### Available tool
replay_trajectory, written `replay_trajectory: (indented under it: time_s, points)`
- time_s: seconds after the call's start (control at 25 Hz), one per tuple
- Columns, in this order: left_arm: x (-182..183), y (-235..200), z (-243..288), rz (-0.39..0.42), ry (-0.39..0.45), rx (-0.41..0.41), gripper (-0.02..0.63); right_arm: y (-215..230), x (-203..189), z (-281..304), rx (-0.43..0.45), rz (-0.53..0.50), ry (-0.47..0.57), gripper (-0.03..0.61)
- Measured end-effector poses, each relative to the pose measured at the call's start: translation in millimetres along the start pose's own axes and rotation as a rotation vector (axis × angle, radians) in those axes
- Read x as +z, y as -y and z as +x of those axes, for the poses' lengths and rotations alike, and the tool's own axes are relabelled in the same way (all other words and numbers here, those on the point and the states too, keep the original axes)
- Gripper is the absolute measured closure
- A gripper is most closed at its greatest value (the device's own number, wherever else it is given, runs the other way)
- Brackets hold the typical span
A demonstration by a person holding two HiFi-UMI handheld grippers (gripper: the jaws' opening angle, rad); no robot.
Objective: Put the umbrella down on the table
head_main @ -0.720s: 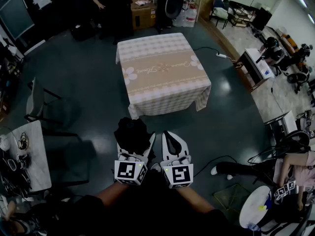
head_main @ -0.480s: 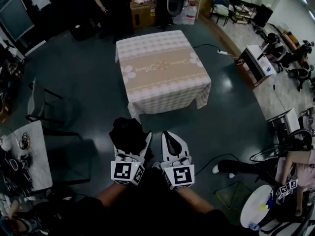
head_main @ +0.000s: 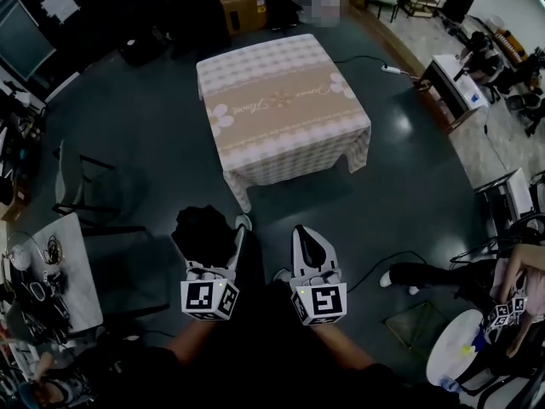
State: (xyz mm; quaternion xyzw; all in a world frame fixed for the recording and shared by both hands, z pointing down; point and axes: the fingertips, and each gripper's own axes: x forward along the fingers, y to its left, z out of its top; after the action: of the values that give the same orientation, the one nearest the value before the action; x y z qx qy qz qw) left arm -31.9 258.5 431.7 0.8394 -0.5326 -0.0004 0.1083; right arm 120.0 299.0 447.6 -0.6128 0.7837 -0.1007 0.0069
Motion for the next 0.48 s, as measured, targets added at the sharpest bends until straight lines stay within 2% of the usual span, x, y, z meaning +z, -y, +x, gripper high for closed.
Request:
replay_trajectory:
  time_s: [0.2, 0.48]
  points:
    - [2.0, 2.6, 21.9, -0.018, -0.013, -0.039, 0.238, 5.3, 10.0, 15.2, -0.015, -0.031, -0.004, 0.561]
    - [-0.1, -8.6, 78.2, -0.036, -0.018, -0.068, 0.238, 25.5, 6.4, 61.1, -0.030, -0.034, -0.036, 0.561]
